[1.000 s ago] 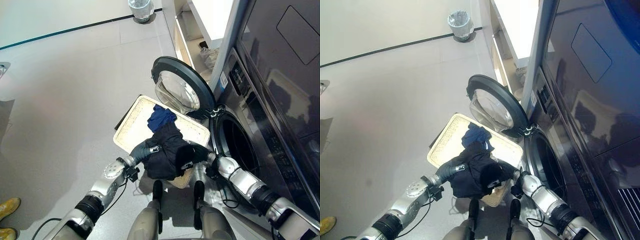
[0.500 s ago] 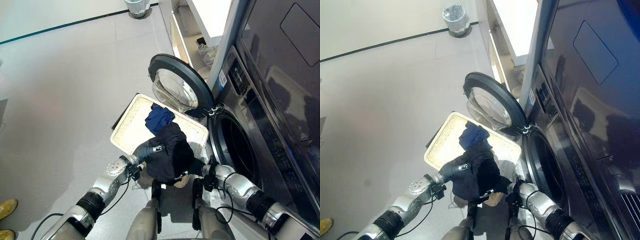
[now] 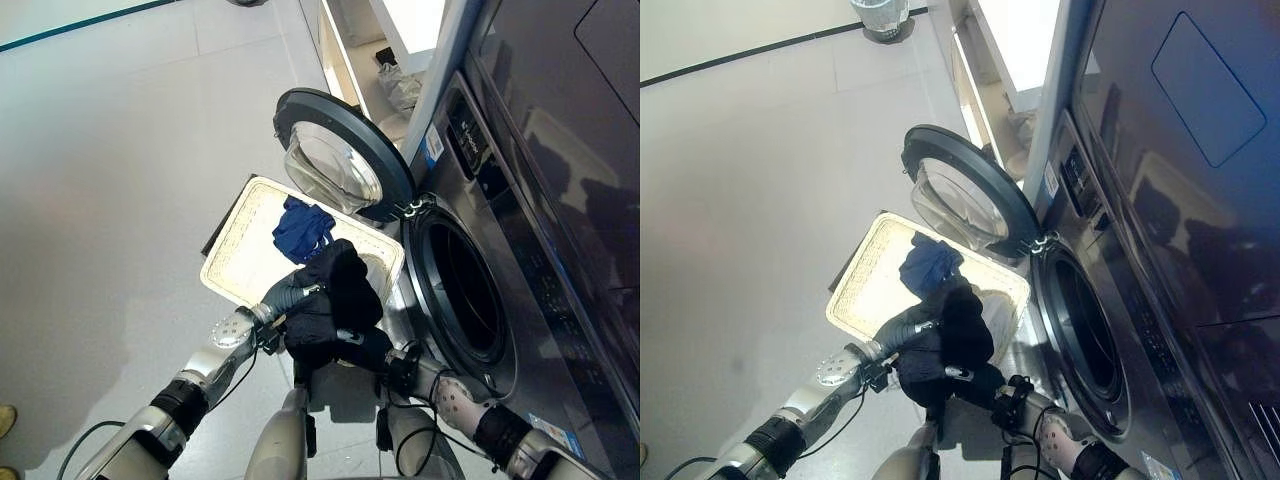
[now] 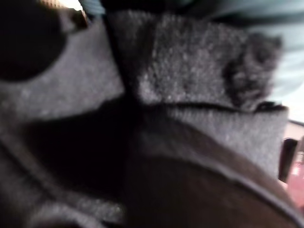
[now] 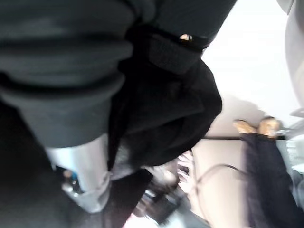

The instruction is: Put the clothes into the washing machine.

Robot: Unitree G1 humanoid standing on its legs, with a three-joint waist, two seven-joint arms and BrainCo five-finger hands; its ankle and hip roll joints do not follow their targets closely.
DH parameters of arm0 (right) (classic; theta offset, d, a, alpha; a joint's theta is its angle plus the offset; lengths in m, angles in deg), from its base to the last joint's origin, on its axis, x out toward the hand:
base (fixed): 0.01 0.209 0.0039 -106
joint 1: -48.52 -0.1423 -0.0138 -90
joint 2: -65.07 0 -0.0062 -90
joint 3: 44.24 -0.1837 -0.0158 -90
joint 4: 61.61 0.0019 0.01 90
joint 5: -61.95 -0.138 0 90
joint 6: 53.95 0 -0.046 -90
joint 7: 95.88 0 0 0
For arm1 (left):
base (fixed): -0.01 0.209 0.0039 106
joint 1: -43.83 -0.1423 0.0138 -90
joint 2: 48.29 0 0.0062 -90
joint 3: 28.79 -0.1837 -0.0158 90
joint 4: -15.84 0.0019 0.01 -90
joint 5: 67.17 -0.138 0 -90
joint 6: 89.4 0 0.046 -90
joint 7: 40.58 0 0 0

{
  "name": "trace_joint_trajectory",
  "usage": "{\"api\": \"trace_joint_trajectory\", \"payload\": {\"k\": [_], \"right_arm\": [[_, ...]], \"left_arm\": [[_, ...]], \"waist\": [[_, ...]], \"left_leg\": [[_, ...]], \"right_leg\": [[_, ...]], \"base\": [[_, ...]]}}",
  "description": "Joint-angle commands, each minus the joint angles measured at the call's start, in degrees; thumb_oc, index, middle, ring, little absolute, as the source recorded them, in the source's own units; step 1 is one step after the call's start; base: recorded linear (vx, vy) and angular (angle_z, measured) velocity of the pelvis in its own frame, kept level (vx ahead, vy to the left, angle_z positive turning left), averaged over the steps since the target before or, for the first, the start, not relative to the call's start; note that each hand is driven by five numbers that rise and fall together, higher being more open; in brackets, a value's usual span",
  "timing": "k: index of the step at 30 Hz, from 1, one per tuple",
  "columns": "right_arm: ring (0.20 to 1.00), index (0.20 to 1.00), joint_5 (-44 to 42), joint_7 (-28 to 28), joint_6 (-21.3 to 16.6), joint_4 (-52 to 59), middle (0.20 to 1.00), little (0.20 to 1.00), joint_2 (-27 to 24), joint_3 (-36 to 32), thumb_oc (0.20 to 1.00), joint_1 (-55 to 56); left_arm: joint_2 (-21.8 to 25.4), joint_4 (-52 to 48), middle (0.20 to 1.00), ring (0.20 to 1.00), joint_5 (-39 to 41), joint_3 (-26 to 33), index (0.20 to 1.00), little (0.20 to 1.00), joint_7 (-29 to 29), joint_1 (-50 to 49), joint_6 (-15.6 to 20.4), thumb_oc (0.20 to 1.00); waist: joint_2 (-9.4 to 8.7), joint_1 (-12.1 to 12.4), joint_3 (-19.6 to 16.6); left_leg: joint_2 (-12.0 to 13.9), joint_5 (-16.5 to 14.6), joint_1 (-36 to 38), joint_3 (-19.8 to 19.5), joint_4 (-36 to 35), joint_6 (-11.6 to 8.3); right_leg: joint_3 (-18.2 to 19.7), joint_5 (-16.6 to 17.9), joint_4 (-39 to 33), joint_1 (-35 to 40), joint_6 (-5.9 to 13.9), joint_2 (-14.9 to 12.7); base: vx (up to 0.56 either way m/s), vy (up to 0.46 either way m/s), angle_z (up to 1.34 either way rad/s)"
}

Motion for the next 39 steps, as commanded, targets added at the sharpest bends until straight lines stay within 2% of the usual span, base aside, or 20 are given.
{"api": "trace_joint_trajectory", "payload": {"k": [1,5,6,7,8,9,18,19,20,23,24,25,26,29,30,31,36,37,38,39], "right_arm": [[1.000,1.000,-3.9,-1.6,-6.1,7.6,1.000,1.000,3.2,-0.1,1.000,-0.9],[1.000,1.000,-3.6,-3.2,-7.4,8.0,1.000,1.000,3.4,-0.6,1.000,-0.5],[0.784,0.784,-3.3,-4.0,-8.5,8.1,0.784,0.784,3.4,-0.8,0.784,-0.4],[0.523,0.523,-3.6,-4.2,-8.9,8.0,0.523,0.523,3.4,-0.8,0.523,-0.4],[0.385,0.385,-3.6,-4.4,-9.1,7.8,0.385,0.385,3.4,-0.8,0.385,-0.4],[0.200,0.200,-3.7,-4.4,-9.6,7.6,0.200,0.200,3.4,-0.9,0.200,-0.5],[0.200,0.200,-3.9,-6.7,-12.0,7.5,0.200,0.200,3.3,-1.0,0.200,-0.6],[0.200,0.200,-4.0,-6.8,-11.3,7.2,0.200,0.200,3.3,-1.0,0.200,-0.6],[0.200,0.200,-3.5,-6.8,-10.8,6.8,0.200,0.200,3.3,-1.0,0.200,-0.6],[0.200,0.200,-3.1,-6.5,-10.6,6.3,0.200,0.200,3.4,-0.8,0.200,-0.7],[0.200,0.200,-3.2,-6.0,-10.6,5.6,0.200,0.200,3.4,-0.9,0.200,-1.1],[0.200,0.200,-3.8,-6.0,-10.6,5.1,0.200,0.200,3.6,-1.0,0.200,-1.1],[0.200,0.200,-4.0,-6.1,-10.6,5.0,0.200,0.200,3.6,-1.1,0.200,-1.1],[0.200,0.200,-5.2,-6.8,-11.2,3.5,0.200,0.200,4.0,-2.2,0.200,-1.4],[0.200,0.200,-5.7,-8.1,-12.3,1.9,0.200,0.200,4.4,-3.4,0.200,-1.8],[0.200,0.200,-6.2,-8.5,-12.5,0.9,0.200,0.200,4.5,-4.2,0.200,-1.9],[0.200,0.200,-13.3,-9.8,-14.7,-4.7,0.200,0.200,4.2,-8.7,0.200,-3.2],[0.200,0.200,-13.3,-9.8,-14.7,-4.7,0.200,0.200,4.2,-8.7,0.200,-3.2],[0.200,0.200,-15.4,-9.4,-14.9,-6.7,0.200,0.200,4.3,-10.3,0.200,-3.5],[0.200,0.200,-21.0,-8.6,-15.9,-11.4,0.200,0.200,4.5,-14.1,0.200,-4.7]], "left_arm": [[-1.1,-4.7,0.200,0.200,-2.6,-1.4,0.200,0.200,0.7,-0.3,4.0,0.200],[-1.0,-5.2,0.200,0.200,-3.8,-1.8,0.200,0.200,0.4,-0.7,4.2,0.200],[-0.9,-5.6,0.200,0.200,-4.4,-2.2,0.200,0.200,-0.6,-0.9,3.8,0.200],[-0.8,-5.7,0.200,0.200,-4.8,-2.6,0.200,0.200,-1.0,-0.9,3.6,0.200],[-0.7,-5.8,0.200,0.200,-5.0,-2.8,0.200,0.200,-1.3,-0.9,3.5,0.200],[-0.5,-6.1,0.200,0.200,-5.3,-3.2,0.200,0.200,-2.0,-0.9,3.0,0.200],[0.4,-7.9,0.200,0.200,-5.2,-5.4,0.200,0.200,-3.4,-0.4,0.0,0.200],[0.5,-7.8,0.799,0.799,-5.4,-5.5,0.799,0.799,-2.6,-0.3,-0.6,0.799],[0.5,-7.7,1.000,1.000,-6.0,-5.4,1.000,1.000,-1.0,-0.3,-1.4,1.000],[0.4,-7.0,1.000,1.000,-6.8,-5.1,1.000,1.000,2.2,-0.3,-2.7,1.000],[0.0,-5.4,1.000,1.000,-7.6,-4.4,1.000,1.000,8.5,-0.5,-3.6,1.000],[-0.3,-4.1,1.000,1.000,-8.1,-3.5,1.000,1.000,12.5,-0.5,-4.9,1.000],[-0.3,-3.9,1.000,1.000,-8.3,-3.4,1.000,1.000,13.4,-0.5,-5.3,1.000],[-1.3,-0.7,1.000,1.000,-10.5,-1.8,1.000,1.000,23.7,-1.0,-5.2,1.000],[-2.1,1.3,1.000,1.000,-11.0,0.4,1.000,1.000,32.4,-1.2,-5.2,1.000],[-2.3,2.5,1.000,1.000,-11.0,1.4,1.000,1.000,35.4,-1.3,-5.1,1.000],[-4.7,9.4,1.000,1.000,-10.0,6.6,1.000,1.000,44.0,-1.7,-2.8,1.000],[-4.7,9.4,1.000,1.000,-10.0,6.6,1.000,1.000,44.0,-1.7,-2.8,1.000],[-5.7,11.4,1.000,1.000,-9.3,7.9,1.000,1.000,44.8,-1.8,-1.9,1.000],[-7.4,14.8,1.000,1.000,-7.0,10.0,1.000,1.000,45.7,-1.9,-0.7,1.000]], "waist": [[-1.32,-1.2,-0.1],[-1.05,-1.3,0.0],[-0.87,-1.4,0.1],[-0.81,-1.4,0.1],[-0.77,-1.4,0.1],[-0.69,-1.4,0.1],[-0.38,-1.5,0.9],[-0.37,-1.5,1.1],[-0.35,-1.4,1.2],[-0.36,-1.3,1.3],[-0.42,-1.1,1.5],[-0.43,-1.0,1.5],[-0.42,-1.0,1.5],[-0.44,-0.8,1.6],[-0.28,-0.7,1.8],[-0.17,-0.7,1.9],[0.70,-0.7,2.7],[0.70,-0.7,2.7],[1.10,-0.7,2.9],[2.20,-0.8,3.1]], "left_leg": [[-6.3,-2.6,-0.5,1.0,1.1,2.11],[-6.4,-2.7,-0.4,1.1,1.0,2.32],[-6.5,-2.7,-0.3,1.2,1.0,2.46],[-6.5,-2.8,-0.2,1.3,1.0,2.49],[-6.5,-2.8,-0.2,1.3,1.0,2.51],[-6.6,-2.9,-0.1,1.4,1.0,2.59],[-6.8,-3.1,-0.1,1.6,0.9,3.08],[-6.8,-3.1,-0.2,1.6,0.9,3.15],[-6.8,-3.1,-0.3,1.5,1.0,3.22],[-6.9,-3.0,-0.5,1.2,1.1,3.35],[-7.0,-3.0,-0.8,0.8,1.3,3.45],[-7.1,-2.9,-1.1,0.5,1.5,3.50],[-7.1,-2.9,-1.1,0.4,1.6,3.51],[-7.2,-2.9,-1.8,0.0,2.2,3.55],[-7.3,-2.7,-2.3,-0.2,2.4,3.55],[-7.3,-2.6,-2.5,-0.3,2.4,3.51],[-7.2,-2.2,-3.5,-0.6,2.6,3.20],[-7.2,-2.2,-3.5,-0.6,2.6,3.20],[-7.1,-2.1,-3.7,-0.7,2.7,3.10],[-7.1,-2.0,-4.3,-0.6,2.9,2.93]], "right_leg": [[-2.1,-3.1,2.0,0.2,2.59,-0.1],[-2.0,-3.1,2.1,0.1,2.61,-0.2],[-1.9,-3.1,2.2,0.2,2.63,-0.4],[-1.9,-3.1,2.2,0.2,2.64,-0.4],[-1.9,-3.1,2.3,0.2,2.65,-0.4],[-1.9,-3.1,2.3,0.2,2.66,-0.4],[-1.6,-3.4,3.0,-0.2,2.73,-0.4],[-1.6,-3.5,3.2,-0.3,2.79,-0.5],[-1.5,-3.6,3.5,-0.4,2.79,-0.5],[-1.3,-3.7,3.9,-0.7,2.70,-0.3],[-1.1,-3.9,4.4,-1.1,2.62,-0.3],[-1.0,-4.0,4.7,-1.3,2.59,-0.3],[-1.0,-4.1,4.8,-1.3,2.59,-0.2],[-0.9,-4.3,5.5,-2.0,2.45,-0.3],[-1.0,-4.5,6.0,-2.6,2.31,-0.4],[-1.1,-4.6,6.2,-2.8,2.27,-0.4],[-1.3,-5.6,8.5,-4.2,1.90,-0.5],[-1.3,-5.6,8.5,-4.2,1.90,-0.5],[-1.3,-5.9,9.2,-4.5,1.79,-0.6],[-1.5,-6.7,10.6,-5.5,1.59,-0.7]], "base": [[0.02,0.067,-0.14],[0.03,0.057,-0.11],[0.05,0.063,-0.02],[0.06,0.073,-0.02],[0.04,0.047,0.00],[0.05,0.054,0.00],[0.01,0.017,0.00],[0.00,0.000,0.00],[0.00,0.000,0.00],[0.01,-0.016,0.01],[0.02,-0.070,0.04],[0.02,-0.073,0.05],[0.01,-0.066,0.07],[0.01,-0.063,0.08],[0.02,-0.076,0.09],[0.02,-0.067,0.10],[0.01,-0.049,0.02],[0.02,-0.043,0.01],[0.04,-0.052,0.00],[0.07,-0.080,0.01]]}}
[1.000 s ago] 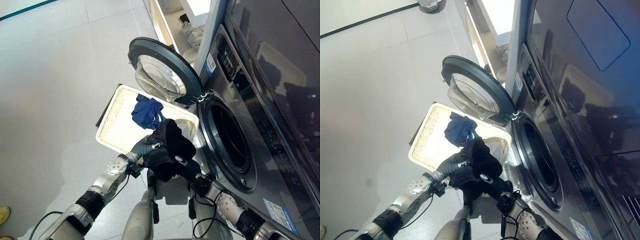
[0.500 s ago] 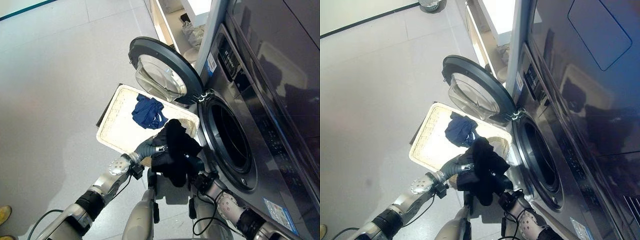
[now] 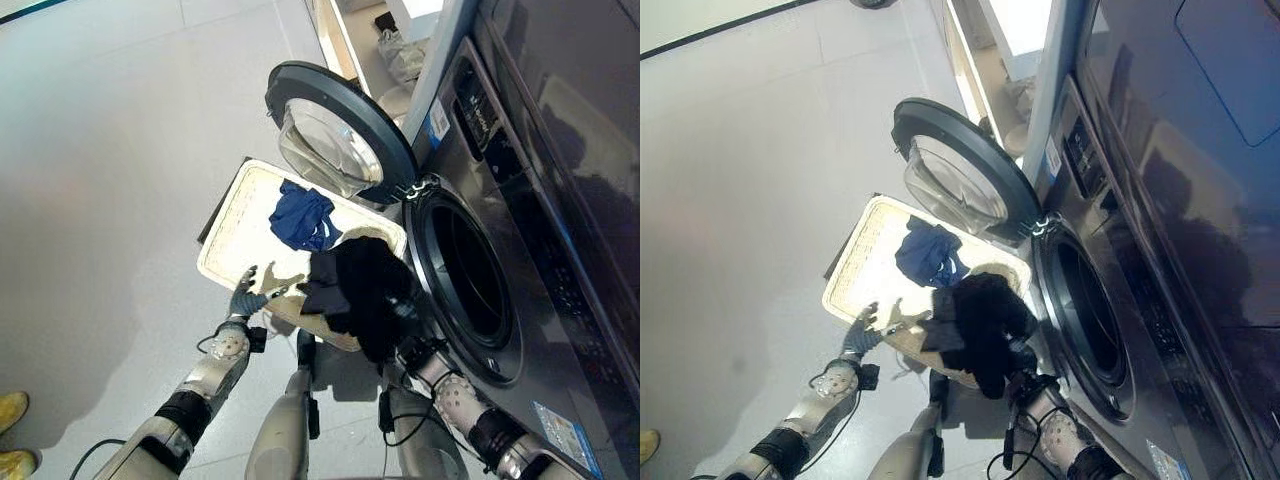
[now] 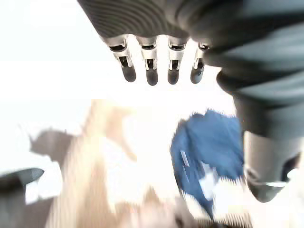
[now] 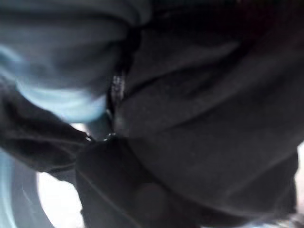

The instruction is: Put the clothes into the washing machine.

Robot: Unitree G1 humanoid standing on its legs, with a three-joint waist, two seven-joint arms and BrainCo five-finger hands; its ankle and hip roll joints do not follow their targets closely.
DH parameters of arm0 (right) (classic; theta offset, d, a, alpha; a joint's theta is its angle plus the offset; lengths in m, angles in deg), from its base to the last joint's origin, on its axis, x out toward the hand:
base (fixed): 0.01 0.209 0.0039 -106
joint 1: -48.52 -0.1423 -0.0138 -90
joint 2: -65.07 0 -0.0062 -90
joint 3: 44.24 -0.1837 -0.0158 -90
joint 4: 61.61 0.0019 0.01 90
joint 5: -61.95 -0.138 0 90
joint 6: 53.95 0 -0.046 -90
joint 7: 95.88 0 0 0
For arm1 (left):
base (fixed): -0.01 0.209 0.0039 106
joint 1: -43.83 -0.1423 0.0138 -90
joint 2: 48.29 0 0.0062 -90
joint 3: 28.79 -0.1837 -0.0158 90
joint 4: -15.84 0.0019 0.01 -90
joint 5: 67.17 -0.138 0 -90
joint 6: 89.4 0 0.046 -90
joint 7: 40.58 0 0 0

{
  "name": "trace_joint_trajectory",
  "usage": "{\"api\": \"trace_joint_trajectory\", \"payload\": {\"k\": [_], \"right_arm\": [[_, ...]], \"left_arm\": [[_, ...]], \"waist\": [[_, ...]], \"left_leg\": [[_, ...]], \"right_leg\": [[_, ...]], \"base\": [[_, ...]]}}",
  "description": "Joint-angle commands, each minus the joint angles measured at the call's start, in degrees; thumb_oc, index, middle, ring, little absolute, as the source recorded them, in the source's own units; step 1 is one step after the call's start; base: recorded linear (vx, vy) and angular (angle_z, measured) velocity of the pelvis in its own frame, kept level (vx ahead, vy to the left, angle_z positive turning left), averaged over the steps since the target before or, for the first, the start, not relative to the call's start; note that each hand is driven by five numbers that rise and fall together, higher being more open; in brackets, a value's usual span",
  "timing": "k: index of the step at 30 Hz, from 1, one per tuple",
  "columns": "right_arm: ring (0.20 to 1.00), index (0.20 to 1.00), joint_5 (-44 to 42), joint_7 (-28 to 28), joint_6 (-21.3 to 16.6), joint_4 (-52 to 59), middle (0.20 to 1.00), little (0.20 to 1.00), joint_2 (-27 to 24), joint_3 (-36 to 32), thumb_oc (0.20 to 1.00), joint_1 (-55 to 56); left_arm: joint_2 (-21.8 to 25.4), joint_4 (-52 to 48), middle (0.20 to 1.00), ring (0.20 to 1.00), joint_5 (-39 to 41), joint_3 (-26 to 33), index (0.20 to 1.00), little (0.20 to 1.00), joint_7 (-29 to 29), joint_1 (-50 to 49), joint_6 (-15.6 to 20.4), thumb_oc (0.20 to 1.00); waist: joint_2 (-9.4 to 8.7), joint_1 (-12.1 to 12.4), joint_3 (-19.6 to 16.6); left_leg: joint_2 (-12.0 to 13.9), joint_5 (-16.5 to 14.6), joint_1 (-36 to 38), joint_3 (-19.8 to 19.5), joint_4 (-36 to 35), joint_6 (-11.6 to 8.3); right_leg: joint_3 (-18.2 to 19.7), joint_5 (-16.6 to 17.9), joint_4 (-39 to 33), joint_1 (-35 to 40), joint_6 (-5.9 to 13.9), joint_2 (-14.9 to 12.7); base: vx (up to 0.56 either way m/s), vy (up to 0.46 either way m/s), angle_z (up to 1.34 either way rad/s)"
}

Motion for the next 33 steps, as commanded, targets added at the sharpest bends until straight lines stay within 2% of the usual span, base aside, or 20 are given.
{"api": "trace_joint_trajectory", "payload": {"k": [1,3,5,6,9,13,15,16,19,20,22,23,24,25,26,27,29,30,31,33], "right_arm": [[0.200,0.200,-15.1,2.8,-4.9,-2.3,0.200,0.200,2.2,-6.3,0.200,-3.6],[0.200,0.200,-22.4,3.0,-7.2,-7.5,0.200,0.200,2.1,-11.0,0.200,-6.5],[0.200,0.200,-23.7,2.8,-8.1,-9.7,0.200,0.200,2.1,-13.4,0.200,-7.8],[0.200,0.200,-26.0,2.8,-9.8,-13.6,0.200,0.200,0.5,-18.0,0.200,-10.9],[0.200,0.200,-30.1,1.1,-14.5,-16.9,0.200,0.200,-1.9,-24.1,0.200,-15.3],[0.200,0.200,-34.2,0.3,-18.7,-19.5,0.200,0.200,-5.3,-29.4,0.200,-19.7],[0.200,0.200,-36.1,-0.9,-23.6,-18.6,0.200,0.200,-7.0,-32.1,0.200,-21.8],[0.200,0.200,-36.1,-2.6,-28.5,-16.4,0.200,0.200,-8.3,-35.4,0.200,-23.3],[0.200,0.200,-36.1,-3.3,-35.2,-12.6,0.200,0.200,-9.7,-39.0,0.200,-24.7],[0.200,0.200,-36.1,-4.2,-40.8,-9.5,0.200,0.200,-11.1,-41.8,0.200,-25.8],[0.200,0.200,-36.1,-4.9,-42.3,-8.1,0.200,0.200,-12.2,-43.2,0.200,-26.6],[0.200,0.200,-36.1,-9.2,-49.6,-4.9,0.200,0.200,-15.7,-46.4,0.200,-28.4],[0.200,0.200,-36.1,-9.8,-50.4,-4.6,0.200,0.200,-16.0,-46.4,0.200,-28.6],[0.200,0.200,-36.1,-14.5,-57.7,-5.0,0.200,0.200,-20.3,-47.8,0.200,-29.9],[0.200,0.200,-36.1,-16.6,-60.9,-6.2,0.200,0.200,-22.0,-47.6,0.200,-30.4],[0.260,0.260,-34.2,-18.7,-67.5,-9.5,0.260,0.260,-27.0,-46.7,0.260,-31.6],[0.708,0.708,-31.0,-21.0,-69.2,-9.9,0.708,0.708,-29.2,-46.1,0.708,-31.9],[0.956,0.956,-26.5,-24.6,-69.5,-10.2,0.956,0.956,-30.8,-45.3,0.956,-31.8],[1.000,1.000,-18.6,-31.5,-66.8,-9.6,1.000,1.000,-32.7,-43.4,1.000,-32.0],[1.000,1.000,-12.2,-40.3,-60.4,-8.1,1.000,1.000,-32.7,-41.1,1.000,-33.1]], "left_arm": [[-3.5,3.6,1.000,1.000,5.1,2.9,1.000,1.000,3.9,0.6,5.9,1.000],[-5.3,7.0,1.000,1.000,8.5,4.2,1.000,1.000,2.3,0.5,6.8,1.000],[-6.0,8.6,1.000,1.000,9.3,4.6,1.000,1.000,1.1,0.3,7.4,1.000],[-7.2,11.0,1.000,1.000,10.2,4.6,1.000,1.000,-0.5,-0.2,8.5,1.000],[-8.8,14.0,1.000,1.000,10.6,4.0,1.000,1.000,-2.5,-1.4,9.4,1.000],[-9.8,17.0,1.000,1.000,10.4,3.4,1.000,1.000,-4.9,-2.6,11.1,1.000],[-10.1,17.8,1.000,1.000,10.0,3.1,1.000,1.000,-5.7,-3.5,11.5,1.000],[-9.9,18.4,1.000,1.000,9.4,2.9,1.000,1.000,-6.5,-4.4,11.7,1.000],[-9.2,18.0,1.000,1.000,8.9,2.9,1.000,1.000,-7.4,-5.3,11.3,1.000],[-8.5,17.9,1.000,1.000,8.5,2.7,1.000,1.000,-8.3,-6.0,10.9,1.000],[-8.1,17.8,1.000,1.000,8.3,2.8,1.000,1.000,-8.6,-6.0,10.8,1.000],[-6.8,17.4,1.000,1.000,8.0,2.7,1.000,1.000,-9.2,-6.4,10.3,1.000],[-6.8,17.3,1.000,1.000,8.0,2.7,1.000,1.000,-9.2,-6.2,10.2,1.000],[-5.3,16.0,1.000,1.000,8.3,2.3,1.000,1.000,-9.4,-6.3,9.4,1.000],[-4.9,15.2,1.000,1.000,8.2,2.2,1.000,1.000,-9.3,-6.1,9.1,1.000],[-3.5,12.1,1.000,1.000,7.6,1.5,1.000,1.000,-8.5,-6.1,7.4,1.000],[-2.7,9.8,1.000,1.000,7.0,1.3,1.000,1.000,-7.7,-5.9,6.2,1.000],[-2.0,8.0,1.000,1.000,6.9,1.2,1.000,1.000,-7.0,-6.1,5.3,1.000],[-1.2,5.9,1.000,1.000,7.4,1.2,1.000,1.000,-6.2,-6.0,4.5,1.000],[-0.7,4.9,1.000,1.000,8.4,0.9,1.000,1.000,-5.4,-5.2,4.4,1.000]], "waist": [[1.43,-1.1,0.2],[3.13,-1.3,0.2],[3.92,-1.4,0.2],[5.55,-1.5,0.2],[8.17,-1.7,0.2],[10.13,-1.7,0.2],[10.92,-1.7,0.2],[11.14,-1.9,0.2],[11.29,-1.9,0.2],[11.10,-2.0,0.2],[11.06,-2.0,0.2],[10.45,-2.1,0.2],[10.51,-2.0,0.2],[9.86,-2.0,0.2],[9.83,-1.8,0.2],[9.43,-1.7,0.2],[9.41,-1.7,0.2],[9.47,-1.7,0.2],[9.65,-1.8,0.2],[10.00,-1.6,0.2]], "left_leg": [[-6.9,-2.1,-3.7,-0.2,3.2,2.50],[-6.9,-2.0,-4.9,0.0,3.8,2.18],[-6.9,-1.9,-5.3,0.0,4.1,2.02],[-7.1,-1.9,-6.5,0.2,4.8,1.75],[-7.3,-1.7,-8.0,0.6,5.6,1.32],[-7.3,-1.7,-10.0,1.4,6.7,0.98],[-7.3,-1.7,-11.2,1.8,7.3,0.83],[-7.3,-2.3,-11.7,2.2,8.0,0.70],[-7.0,-2.0,-13.4,2.5,8.5,0.73],[-6.9,-2.5,-13.6,2.5,8.7,0.80],[-6.7,-2.1,-14.4,2.6,8.7,0.86],[-6.5,-2.5,-14.9,2.4,8.8,0.87],[-6.4,-2.1,-15.4,2.5,8.9,0.90],[-6.3,-2.3,-15.8,2.2,8.9,0.88],[-6.1,-1.8,-16.6,2.2,9.0,0.92],[-6.2,-2.1,-17.3,1.7,9.4,0.94],[-6.1,-1.6,-18.6,1.5,10.1,0.97],[-6.2,-1.6,-19.3,1.3,10.6,0.94],[-6.4,-1.5,-20.0,1.0,11.2,1.01],[-6.5,-1.3,-20.9,1.0,11.5,1.06]], "right_leg": [[-1.2,-7.5,11.8,-5.3,1.44,-0.5],[-1.3,-8.3,13.3,-6.9,1.23,-0.8],[-1.3,-8.7,14.0,-7.6,1.13,-0.8],[-1.3,-9.3,15.2,-8.9,0.94,-1.2],[-1.1,-10.2,16.7,-10.9,0.65,-1.4],[-0.6,-10.9,18.1,-13.2,0.36,-1.6],[-0.4,-11.2,19.0,-14.5,0.22,-1.6],[-0.1,-12.2,20.0,-15.4,0.19,-1.7],[0.1,-11.7,20.3,-16.9,0.03,-1.3],[0.3,-12.6,21.1,-17.4,0.02,-1.0],[0.4,-12.0,21.1,-18.1,-0.06,-0.8],[0.5,-12.8,21.7,-18.6,-0.06,-0.4],[0.5,-12.3,21.7,-19.0,-0.14,-0.3],[0.6,-12.8,22.2,-19.3,-0.12,0.0],[0.6,-12.1,22.1,-20.0,-0.21,0.3],[0.7,-12.6,22.9,-20.5,-0.18,0.4],[0.7,-11.9,23.1,-21.5,-0.23,0.6],[0.8,-11.8,23.5,-22.3,-0.22,0.7],[1.1,-11.7,23.8,-23.1,-0.07,0.8],[1.4,-11.7,23.9,-23.7,0.06,0.8]], "base": [[0.06,-0.068,0.00],[0.04,-0.035,-0.02],[0.04,-0.010,-0.06],[0.05,-0.007,-0.08],[0.07,-0.004,-0.16],[0.06,-0.027,-0.15],[0.07,-0.046,-0.06],[0.05,-0.049,-0.02],[0.04,-0.091,0.03],[0.04,-0.076,0.03],[0.04,-0.097,-0.10],[0.03,-0.109,-0.12],[0.06,-0.172,-0.03],[-0.02,-0.110,0.02],[0.03,-0.172,0.07],[-0.02,-0.106,0.05],[-0.01,-0.062,0.04],[0.00,0.000,0.00],[0.00,0.000,0.00],[0.00,0.011,-0.04]]}}
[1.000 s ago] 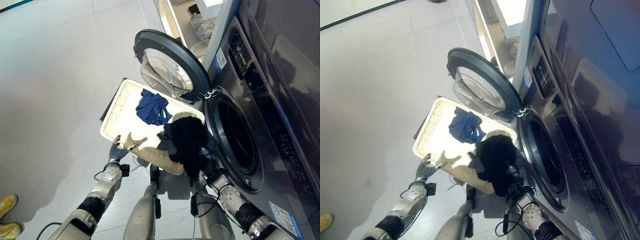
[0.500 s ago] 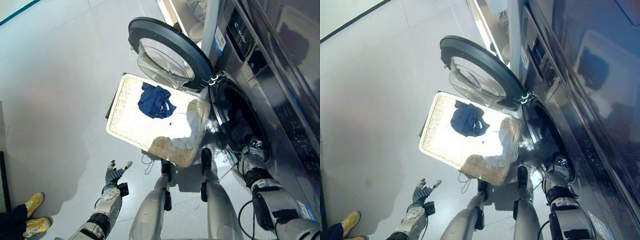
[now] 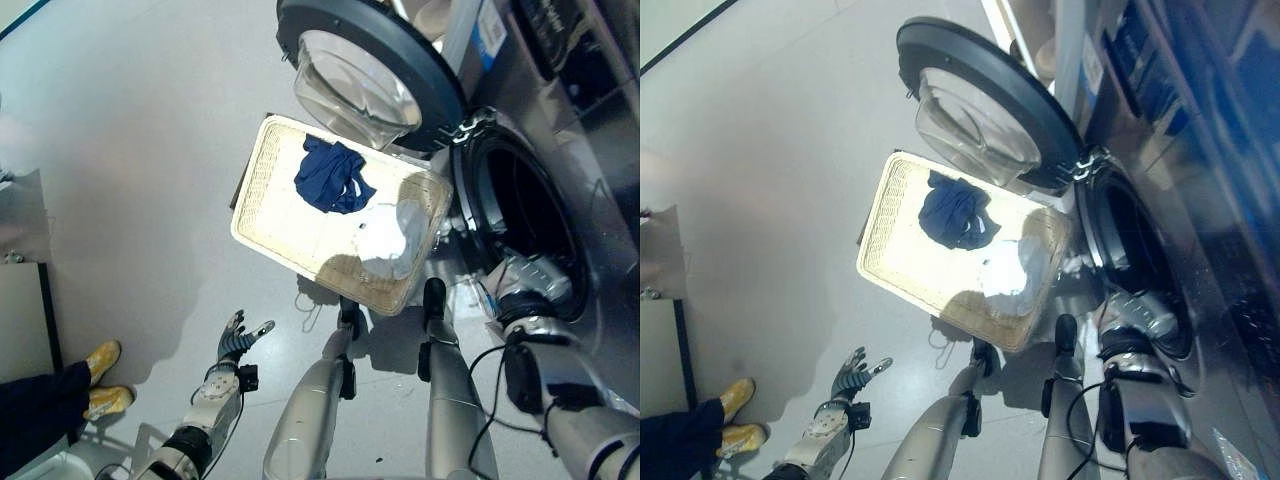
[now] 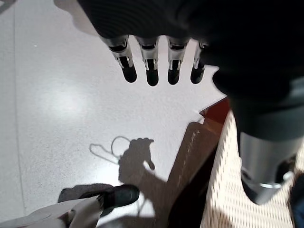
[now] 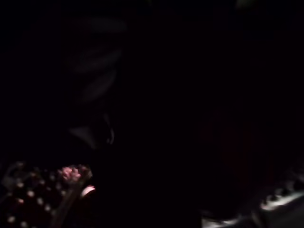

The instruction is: Put the clothes into the washing machine.

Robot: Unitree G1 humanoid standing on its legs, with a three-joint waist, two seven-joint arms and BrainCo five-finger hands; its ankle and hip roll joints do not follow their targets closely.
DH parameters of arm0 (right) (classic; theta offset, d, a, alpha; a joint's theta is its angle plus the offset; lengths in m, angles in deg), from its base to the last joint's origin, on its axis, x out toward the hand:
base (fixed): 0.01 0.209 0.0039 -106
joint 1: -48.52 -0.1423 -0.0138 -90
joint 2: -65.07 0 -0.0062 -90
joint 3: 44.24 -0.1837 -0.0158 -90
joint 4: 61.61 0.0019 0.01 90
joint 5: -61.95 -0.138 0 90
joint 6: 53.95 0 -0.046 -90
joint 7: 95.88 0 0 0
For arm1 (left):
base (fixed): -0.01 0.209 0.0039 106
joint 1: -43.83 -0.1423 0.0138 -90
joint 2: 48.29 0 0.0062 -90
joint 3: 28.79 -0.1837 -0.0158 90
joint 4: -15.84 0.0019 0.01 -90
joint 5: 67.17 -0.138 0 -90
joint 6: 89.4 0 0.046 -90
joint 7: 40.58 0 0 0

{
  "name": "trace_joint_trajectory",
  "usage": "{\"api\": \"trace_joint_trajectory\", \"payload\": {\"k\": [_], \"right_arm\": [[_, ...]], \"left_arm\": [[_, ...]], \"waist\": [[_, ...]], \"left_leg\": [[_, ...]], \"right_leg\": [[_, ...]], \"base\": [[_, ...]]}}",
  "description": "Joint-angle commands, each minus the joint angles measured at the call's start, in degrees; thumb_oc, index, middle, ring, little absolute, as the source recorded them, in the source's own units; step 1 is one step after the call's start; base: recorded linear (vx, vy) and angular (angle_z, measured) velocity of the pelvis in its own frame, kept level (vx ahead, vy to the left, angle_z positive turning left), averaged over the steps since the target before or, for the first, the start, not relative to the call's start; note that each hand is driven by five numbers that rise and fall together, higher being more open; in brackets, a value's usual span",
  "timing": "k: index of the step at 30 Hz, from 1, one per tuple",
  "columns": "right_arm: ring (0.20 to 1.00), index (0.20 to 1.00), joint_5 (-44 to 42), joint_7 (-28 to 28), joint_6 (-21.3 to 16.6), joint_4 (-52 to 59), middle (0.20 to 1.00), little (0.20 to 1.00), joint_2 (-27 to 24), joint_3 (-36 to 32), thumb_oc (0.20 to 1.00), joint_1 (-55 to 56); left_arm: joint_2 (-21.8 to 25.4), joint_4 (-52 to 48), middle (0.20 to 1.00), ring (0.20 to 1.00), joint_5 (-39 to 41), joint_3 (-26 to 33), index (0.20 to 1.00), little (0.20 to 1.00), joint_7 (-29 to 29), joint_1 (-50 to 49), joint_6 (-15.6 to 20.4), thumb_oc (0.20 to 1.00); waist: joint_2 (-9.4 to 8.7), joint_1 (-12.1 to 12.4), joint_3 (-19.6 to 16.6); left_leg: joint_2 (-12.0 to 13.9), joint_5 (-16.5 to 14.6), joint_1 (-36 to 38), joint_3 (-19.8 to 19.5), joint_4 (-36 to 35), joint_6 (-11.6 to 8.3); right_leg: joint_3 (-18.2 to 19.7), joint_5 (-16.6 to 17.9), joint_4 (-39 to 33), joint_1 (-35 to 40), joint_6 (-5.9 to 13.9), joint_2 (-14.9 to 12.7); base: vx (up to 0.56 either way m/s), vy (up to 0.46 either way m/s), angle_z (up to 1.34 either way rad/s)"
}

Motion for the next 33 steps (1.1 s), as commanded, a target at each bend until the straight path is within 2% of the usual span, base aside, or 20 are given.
{"api": "trace_joint_trajectory", "payload": {"k": [1,2,3,4,6,8,10,11,13,14,16,18,20,21,25,26,29,33], "right_arm": [[1.000,1.000,21.4,-13.4,-6.3,5.5,1.000,1.000,-25.3,0.5,1.000,1.1],[1.000,1.000,16.8,-11.7,-3.2,6.1,1.000,1.000,-24.1,1.8,1.000,0.2],[1.000,1.000,7.6,-5.1,0.2,5.1,1.000,1.000,-22.6,2.0,1.000,0.1],[1.000,1.000,-3.4,3.9,6.8,5.0,1.000,1.000,-18.6,1.5,1.000,-0.3],[1.000,1.000,-3.4,4.6,10.4,8.1,1.000,1.000,-13.3,-0.1,1.000,0.1],[1.000,1.000,-3.4,5.5,10.8,9.0,1.000,1.000,-12.1,-0.1,1.000,0.4],[1.000,1.000,-3.4,9.5,13.7,11.4,1.000,1.000,-7.6,-0.3,1.000,1.7],[1.000,1.000,-3.4,14.2,18.4,10.8,1.000,1.000,-5.4,0.5,1.000,2.4],[1.000,1.000,-3.4,16.4,20.5,10.0,1.000,1.000,-4.7,0.8,1.000,2.4],[1.000,1.000,-3.4,22.2,27.3,7.1,1.000,1.000,-3.8,1.7,1.000,3.3],[1.000,1.000,-3.4,25.1,29.6,5.6,1.000,1.000,-3.4,2.1,1.000,3.5],[1.000,1.000,-3.4,30.3,36.2,1.2,1.000,1.000,-3.3,4.5,1.000,5.9],[1.000,1.000,-0.2,32.1,38.8,-2.1,1.000,1.000,-3.9,6.7,1.000,7.1],[1.000,1.000,6.1,30.8,39.6,-2.7,1.000,1.000,-3.5,7.7,1.000,7.9],[1.000,1.000,13.5,29.2,39.7,-3.9,1.000,1.000,-3.3,8.9,1.000,9.0],[1.000,1.000,15.9,29.4,40.3,-4.6,1.000,1.000,-3.0,9.5,1.000,10.0],[1.000,1.000,21.7,29.0,40.6,-5.3,1.000,1.000,-2.1,11.3,1.000,11.3],[1.000,1.000,24.8,27.4,40.8,-5.0,1.000,1.000,-1.5,12.5,1.000,12.0]], "left_arm": [[-0.3,2.6,1.000,1.000,-0.2,2.8,1.000,1.000,2.7,-0.3,-0.6,1.000],[-0.2,2.6,1.000,1.000,0.4,2.4,1.000,1.000,3.1,0.3,-0.2,1.000],[-0.3,2.6,1.000,1.000,0.9,2.2,1.000,1.000,3.2,0.7,0.4,1.000],[-0.3,2.7,1.000,1.000,1.4,2.2,1.000,1.000,3.2,1.2,1.8,1.000],[-1.3,3.4,1.000,1.000,1.1,2.0,1.000,1.000,3.0,1.6,3.3,1.000],[-1.6,3.4,1.000,1.000,0.9,1.9,1.000,1.000,2.9,1.5,3.6,1.000],[-2.5,3.4,1.000,1.000,0.2,1.7,1.000,1.000,2.9,1.1,5.2,1.000],[-3.1,2.5,1.000,1.000,-0.5,1.6,1.000,1.000,4.1,0.5,6.6,1.000],[-3.3,1.9,1.000,1.000,-0.6,1.7,1.000,1.000,4.9,0.4,7.4,1.000],[-3.3,0.5,1.000,1.000,-0.8,1.8,1.000,1.000,7.1,0.1,10.2,1.000],[-3.1,-0.6,1.000,1.000,-1.5,2.0,1.000,1.000,8.6,0.1,11.1,1.000],[-2.1,-4.5,1.000,1.000,-2.5,2.9,1.000,1.000,11.8,-0.5,14.3,1.000],[-1.5,-6.9,1.000,1.000,-4.0,3.6,1.000,1.000,14.0,-0.6,15.8,1.000],[-1.0,-8.5,1.000,1.000,-5.7,4.6,1.000,1.000,15.5,-0.5,16.8,1.000],[0.0,-10.8,1.000,1.000,-12.0,5.5,1.000,1.000,19.2,0.6,17.7,1.000],[0.9,-12.5,1.000,1.000,-15.7,5.6,1.000,1.000,21.4,1.4,17.1,1.000],[2.8,-14.5,1.000,1.000,-20.1,5.2,1.000,1.000,23.8,4.1,15.0,1.000],[3.8,-14.7,1.000,1.000,-22.3,4.9,1.000,1.000,25.1,6.1,13.3,1.000]], "waist": [[3.96,-6.1,0.8],[4.09,-6.0,0.8],[4.21,-5.7,0.8],[4.49,-5.2,0.8],[4.93,-4.8,0.8],[5.04,-4.7,0.8],[5.39,-4.4,0.8],[5.55,-4.2,0.8],[5.78,-4.1,0.8],[5.84,-4.2,0.8],[5.95,-4.0,0.8],[5.49,-3.8,0.8],[5.17,-3.6,0.8],[4.81,-3.4,0.8],[3.81,-3.2,0.8],[3.13,-3.3,0.8],[2.23,-3.5,0.8],[1.51,-3.8,0.8]], "left_leg": [[-1.7,-2.3,-3.6,-2.3,6.7,-1.33],[-1.7,-2.3,-3.6,-2.2,6.7,-1.32],[-1.8,-2.3,-3.8,-2.3,6.6,-1.31],[-1.8,-2.1,-4.0,-2.3,6.4,-1.20],[-1.7,-1.8,-4.1,-2.3,6.1,-1.32],[-1.7,-1.8,-4.1,-2.3,6.0,-1.32],[-1.9,-1.9,-3.9,-2.3,5.8,-1.31],[-2.1,-2.3,-3.1,-2.1,5.4,-1.40],[-2.0,-1.8,-3.5,-2.0,5.3,-1.42],[-2.1,-2.1,-2.7,-1.8,4.7,-1.49],[-1.9,-1.5,-3.1,-1.7,4.5,-1.47],[-2.1,-1.9,-2.5,-1.6,4.0,-1.40],[-2.1,-2.0,-2.6,-1.6,3.9,-1.26],[-2.1,-1.6,-3.2,-1.5,4.0,-1.14],[-2.0,-1.8,-4.0,-1.3,4.5,-0.98],[-2.0,-2.0,-4.1,-1.2,4.7,-0.78],[-2.0,-2.1,-5.0,-0.8,5.4,-0.58],[-1.8,-2.2,-5.7,-0.4,5.9,-0.53]], "right_leg": [[-3.7,-6.9,3.6,3.4,-1.45,5.6],[-3.7,-7.2,3.7,3.4,-1.48,5.6],[-3.9,-7.3,3.6,3.3,-1.51,5.4],[-4.4,-7.4,3.7,3.2,-1.70,5.4],[-4.5,-7.6,3.7,3.2,-1.93,5.6],[-4.5,-7.6,3.8,3.2,-1.98,5.5],[-4.8,-7.8,3.8,3.4,-2.10,5.3],[-5.0,-8.5,3.9,4.0,-2.14,5.0],[-5.1,-7.9,3.7,3.6,-2.22,5.0],[-5.0,-8.3,3.5,4.2,-2.15,4.9],[-5.1,-7.6,3.1,3.9,-2.23,5.1],[-5.2,-7.7,2.5,4.4,-1.99,5.0],[-5.3,-7.2,2.2,4.3,-1.92,5.1],[-5.4,-6.4,1.8,3.8,-1.93,5.3],[-5.5,-5.6,1.1,3.3,-1.78,5.4],[-5.6,-5.2,0.8,3.3,-1.68,5.5],[-5.4,-4.4,0.4,2.7,-1.52,5.8],[-5.1,-4.0,0.2,2.1,-1.37,5.8]], "base": [[0.00,-0.006,-0.08],[0.00,-0.027,-0.11],[-0.02,-0.062,-0.12],[0.00,-0.063,-0.06],[-0.01,-0.023,0.03],[-0.01,0.001,0.03],[0.01,0.009,-0.02],[0.00,0.000,0.00],[-0.02,0.043,0.02],[-0.03,0.060,0.01],[-0.03,0.037,0.03],[-0.02,0.016,0.05],[-0.04,0.007,0.04],[-0.05,0.002,0.02],[-0.04,0.010,0.03],[-0.03,0.019,-0.05],[-0.02,0.025,0.01],[-0.02,0.030,-0.04]]}}
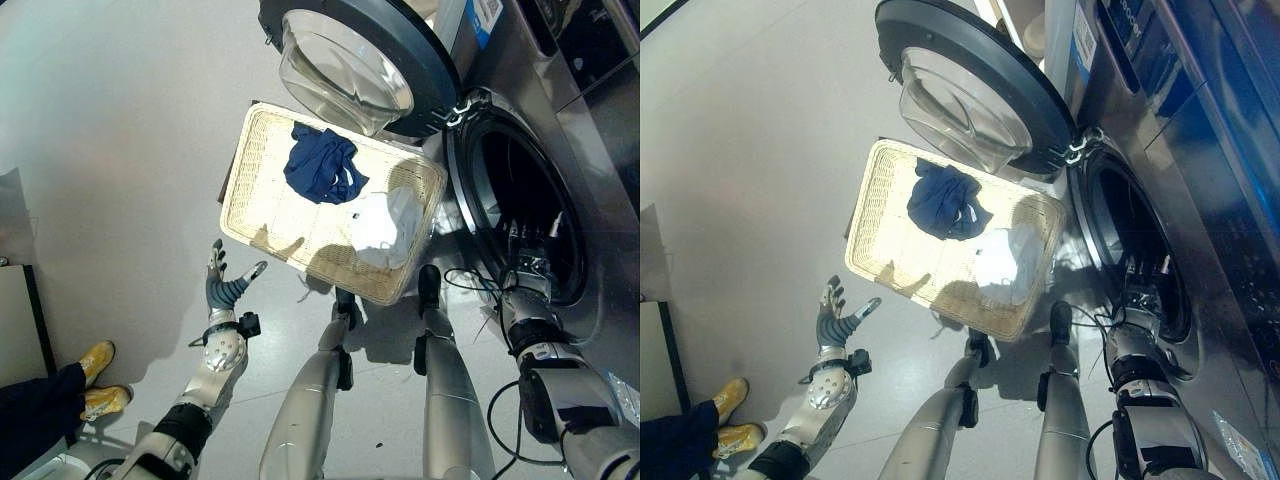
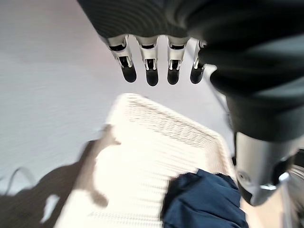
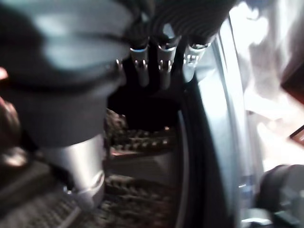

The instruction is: Put the clothes into the washing machine.

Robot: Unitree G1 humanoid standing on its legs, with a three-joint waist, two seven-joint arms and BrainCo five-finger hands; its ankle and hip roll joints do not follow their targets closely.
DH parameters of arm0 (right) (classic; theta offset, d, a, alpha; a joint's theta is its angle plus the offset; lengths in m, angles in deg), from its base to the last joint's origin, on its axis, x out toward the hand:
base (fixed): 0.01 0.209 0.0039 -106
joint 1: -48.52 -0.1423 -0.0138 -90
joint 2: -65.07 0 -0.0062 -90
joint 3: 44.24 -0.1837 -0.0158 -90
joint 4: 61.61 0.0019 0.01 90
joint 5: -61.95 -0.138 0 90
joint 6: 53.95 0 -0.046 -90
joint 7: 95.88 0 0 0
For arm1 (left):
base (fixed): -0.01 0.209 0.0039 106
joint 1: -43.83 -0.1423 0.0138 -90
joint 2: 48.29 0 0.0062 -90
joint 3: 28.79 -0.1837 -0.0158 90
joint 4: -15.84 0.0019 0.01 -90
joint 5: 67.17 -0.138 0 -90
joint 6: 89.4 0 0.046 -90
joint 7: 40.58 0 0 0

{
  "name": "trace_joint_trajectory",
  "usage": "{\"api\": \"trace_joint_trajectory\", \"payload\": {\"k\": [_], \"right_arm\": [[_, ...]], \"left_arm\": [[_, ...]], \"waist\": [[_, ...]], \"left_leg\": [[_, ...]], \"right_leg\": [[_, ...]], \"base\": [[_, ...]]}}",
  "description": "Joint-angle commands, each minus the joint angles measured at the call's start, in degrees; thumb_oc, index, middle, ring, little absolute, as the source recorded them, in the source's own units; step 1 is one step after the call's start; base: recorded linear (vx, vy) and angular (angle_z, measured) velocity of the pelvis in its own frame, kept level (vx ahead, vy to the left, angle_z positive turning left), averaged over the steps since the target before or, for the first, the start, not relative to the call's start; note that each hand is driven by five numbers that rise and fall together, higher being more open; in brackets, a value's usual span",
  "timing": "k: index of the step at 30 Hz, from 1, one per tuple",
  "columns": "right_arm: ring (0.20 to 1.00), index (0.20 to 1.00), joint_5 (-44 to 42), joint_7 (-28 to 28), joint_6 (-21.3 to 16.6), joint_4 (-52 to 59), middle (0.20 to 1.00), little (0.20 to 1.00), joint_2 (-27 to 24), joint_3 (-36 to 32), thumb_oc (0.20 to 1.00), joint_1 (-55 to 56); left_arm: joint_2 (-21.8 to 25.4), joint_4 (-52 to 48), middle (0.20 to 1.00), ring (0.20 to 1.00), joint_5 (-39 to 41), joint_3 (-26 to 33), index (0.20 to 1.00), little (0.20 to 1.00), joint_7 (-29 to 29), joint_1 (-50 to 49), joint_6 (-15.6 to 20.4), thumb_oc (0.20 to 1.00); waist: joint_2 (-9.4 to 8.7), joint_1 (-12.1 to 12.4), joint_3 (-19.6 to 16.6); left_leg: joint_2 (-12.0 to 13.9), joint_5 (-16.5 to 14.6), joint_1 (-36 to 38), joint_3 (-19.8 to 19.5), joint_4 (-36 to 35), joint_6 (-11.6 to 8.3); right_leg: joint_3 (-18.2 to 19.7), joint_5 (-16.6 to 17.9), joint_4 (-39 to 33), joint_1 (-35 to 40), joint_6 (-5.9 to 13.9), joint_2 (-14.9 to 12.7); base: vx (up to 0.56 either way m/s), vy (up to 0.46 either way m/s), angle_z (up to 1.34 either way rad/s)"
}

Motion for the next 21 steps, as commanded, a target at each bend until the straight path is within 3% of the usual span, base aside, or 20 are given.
{"api": "trace_joint_trajectory", "payload": {"k": [1,7,8,9,11,21], "right_arm": [[1.000,1.000,5.4,-1.0,0.0,1.6,1.000,1.000,-2.1,1.9,1.000,-0.2],[1.000,1.000,6.4,-1.7,-0.1,1.6,1.000,1.000,-1.7,2.7,1.000,0.4],[1.000,1.000,8.6,-2.3,-0.3,3.9,1.000,1.000,1.6,6.0,1.000,3.9],[1.000,1.000,8.6,-2.3,-0.3,3.9,1.000,1.000,1.6,6.0,1.000,3.9],[1.000,1.000,13.8,-3.5,0.8,9.2,1.000,1.000,4.8,12.4,1.000,8.4],[1.000,1.000,18.8,-3.4,1.4,14.9,1.000,1.000,5.1,20.6,1.000,11.6]], "left_arm": [[2.1,-1.4,1.000,1.000,-5.0,1.5,1.000,1.000,3.4,2.5,-0.2,1.000],[2.6,-1.4,1.000,1.000,-5.4,1.4,1.000,1.000,3.7,3.8,-1.2,1.000],[3.8,3.3,1.000,1.000,-5.7,0.3,1.000,1.000,3.9,9.9,-6.9,1.000],[3.8,3.3,1.000,1.000,-5.7,0.3,1.000,1.000,3.9,9.9,-6.9,1.000],[3.3,15.2,1.000,1.000,1.7,2.0,1.000,1.000,1.9,19.9,-13.2,1.000],[6.4,27.4,1.000,1.000,6.5,3.3,1.000,1.000,-0.9,31.2,-21.0,1.000]], "waist": [[1.66,-0.6,0.7],[1.33,-0.9,0.7],[-0.55,-3.0,0.7],[-0.55,-3.0,0.7],[-2.91,-6.7,0.7],[-6.62,-10.8,0.7]], "left_leg": [[-2.9,-2.1,-3.7,0.0,4.8,-0.71],[-2.8,-2.1,-3.9,0.2,4.9,-0.69],[-2.2,-2.6,-4.6,1.6,5.4,-0.75],[-2.2,-2.6,-4.6,1.6,5.4,-0.75],[-1.6,-3.5,-7.1,4.4,8.7,-1.11],[-1.0,-6.0,-10.8,7.6,14.1,-1.38]], "right_leg": [[-3.6,-6.7,4.7,1.0,-0.84,5.2],[-3.4,-6.5,4.6,0.7,-0.75,5.3],[-2.0,-6.0,4.4,-0.2,-0.45,6.0],[-2.0,-6.0,4.4,-0.2,-0.45,6.0],[0.0,-4.8,4.5,-2.7,-0.34,6.4],[1.7,-3.0,3.3,-5.5,0.01,6.0]], "base": [[0.00,0.000,0.00],[-0.01,0.050,-0.01],[-0.02,0.200,-0.04],[-0.05,0.397,-0.12],[-0.05,0.382,-0.33],[0.00,0.114,-0.28]]}}
